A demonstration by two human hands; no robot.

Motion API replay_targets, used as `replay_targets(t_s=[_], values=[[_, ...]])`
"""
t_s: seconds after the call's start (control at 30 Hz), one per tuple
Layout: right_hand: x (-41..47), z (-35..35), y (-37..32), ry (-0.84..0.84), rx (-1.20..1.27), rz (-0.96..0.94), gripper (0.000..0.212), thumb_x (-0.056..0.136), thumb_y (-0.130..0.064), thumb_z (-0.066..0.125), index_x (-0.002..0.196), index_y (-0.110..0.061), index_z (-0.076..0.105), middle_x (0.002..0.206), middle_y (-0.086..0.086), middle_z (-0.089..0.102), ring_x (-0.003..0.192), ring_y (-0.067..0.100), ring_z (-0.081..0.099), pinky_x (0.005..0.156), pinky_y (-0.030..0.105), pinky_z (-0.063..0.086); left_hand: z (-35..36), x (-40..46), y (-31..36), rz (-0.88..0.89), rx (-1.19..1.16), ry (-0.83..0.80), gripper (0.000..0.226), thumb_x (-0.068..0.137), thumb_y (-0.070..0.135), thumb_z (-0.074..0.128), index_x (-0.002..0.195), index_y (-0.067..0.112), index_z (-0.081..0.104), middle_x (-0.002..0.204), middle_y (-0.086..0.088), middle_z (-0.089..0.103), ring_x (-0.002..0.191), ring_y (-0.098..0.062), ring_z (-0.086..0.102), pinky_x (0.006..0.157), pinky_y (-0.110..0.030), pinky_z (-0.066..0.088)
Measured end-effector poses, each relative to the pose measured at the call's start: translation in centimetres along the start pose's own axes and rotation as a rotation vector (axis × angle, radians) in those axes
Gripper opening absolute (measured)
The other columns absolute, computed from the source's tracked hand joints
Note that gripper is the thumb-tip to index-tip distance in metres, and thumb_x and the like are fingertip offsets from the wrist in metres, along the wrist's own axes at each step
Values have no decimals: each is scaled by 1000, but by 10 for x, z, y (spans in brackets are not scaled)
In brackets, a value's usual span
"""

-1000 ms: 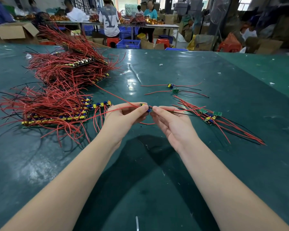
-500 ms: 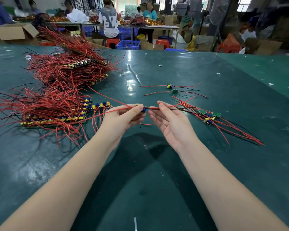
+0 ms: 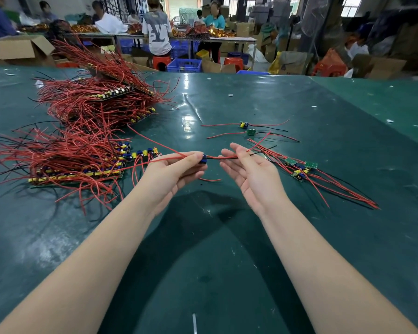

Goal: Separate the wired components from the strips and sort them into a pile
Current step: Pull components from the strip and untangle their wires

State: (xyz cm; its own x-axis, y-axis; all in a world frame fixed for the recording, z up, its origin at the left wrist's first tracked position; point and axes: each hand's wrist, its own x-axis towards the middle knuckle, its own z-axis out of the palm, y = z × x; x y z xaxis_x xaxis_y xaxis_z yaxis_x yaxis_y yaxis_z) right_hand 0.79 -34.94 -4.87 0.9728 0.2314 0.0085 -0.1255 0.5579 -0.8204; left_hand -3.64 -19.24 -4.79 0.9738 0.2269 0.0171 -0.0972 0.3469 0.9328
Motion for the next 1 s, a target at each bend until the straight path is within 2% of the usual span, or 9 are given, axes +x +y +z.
replay_targets(t_s=[0.17,0.37,0.53,0.7,0.8,0.9,1.0], values=[[5,-7,-10,24,-15,-27,10,89,3,61,88,-3,68,82,7,72,74,15,69,73,22,57,-7,2,4,-46,-29,48,7,89,7,63,88,3,69,75,-6,74,75,-14,72,71,-22,58],[8,-13,-16,-49,-38,28,13,83,13,61,81,1,67,77,8,74,75,14,72,72,19,56,-12,4,8,-86,-130,94,7,89,6,62,86,2,67,73,-7,73,72,-15,72,65,-21,57],[9,-14,-19,-43,17,24,27,85,7,62,67,-6,77,76,9,74,74,20,73,68,17,56,-13,5,9,-119,-167,112,8,87,8,65,82,3,68,73,-9,73,72,-14,73,62,-20,57],[7,-17,-21,63,134,84,24,85,2,67,64,-6,77,75,9,74,70,18,73,62,16,56,-7,2,7,-109,-107,20,25,88,9,62,67,9,77,75,-6,73,73,-14,72,64,-19,57],[8,-16,-22,103,252,155,23,84,0,68,62,-4,76,74,10,74,70,17,73,58,16,55,-4,0,7,-86,-106,-9,23,85,10,64,68,12,78,76,-6,74,75,-14,73,66,-19,57],[8,-17,-21,75,178,125,27,89,-7,65,65,-5,77,77,9,74,73,17,74,61,17,56,-7,1,8,-64,-103,14,17,86,8,65,74,8,77,79,-7,74,77,-16,73,68,-21,58],[8,-17,-23,90,187,98,21,94,-10,60,79,-1,71,77,10,74,73,19,73,61,18,56,-8,1,7,-58,-75,11,11,86,8,65,80,7,74,80,-8,74,78,-16,73,69,-21,58]])
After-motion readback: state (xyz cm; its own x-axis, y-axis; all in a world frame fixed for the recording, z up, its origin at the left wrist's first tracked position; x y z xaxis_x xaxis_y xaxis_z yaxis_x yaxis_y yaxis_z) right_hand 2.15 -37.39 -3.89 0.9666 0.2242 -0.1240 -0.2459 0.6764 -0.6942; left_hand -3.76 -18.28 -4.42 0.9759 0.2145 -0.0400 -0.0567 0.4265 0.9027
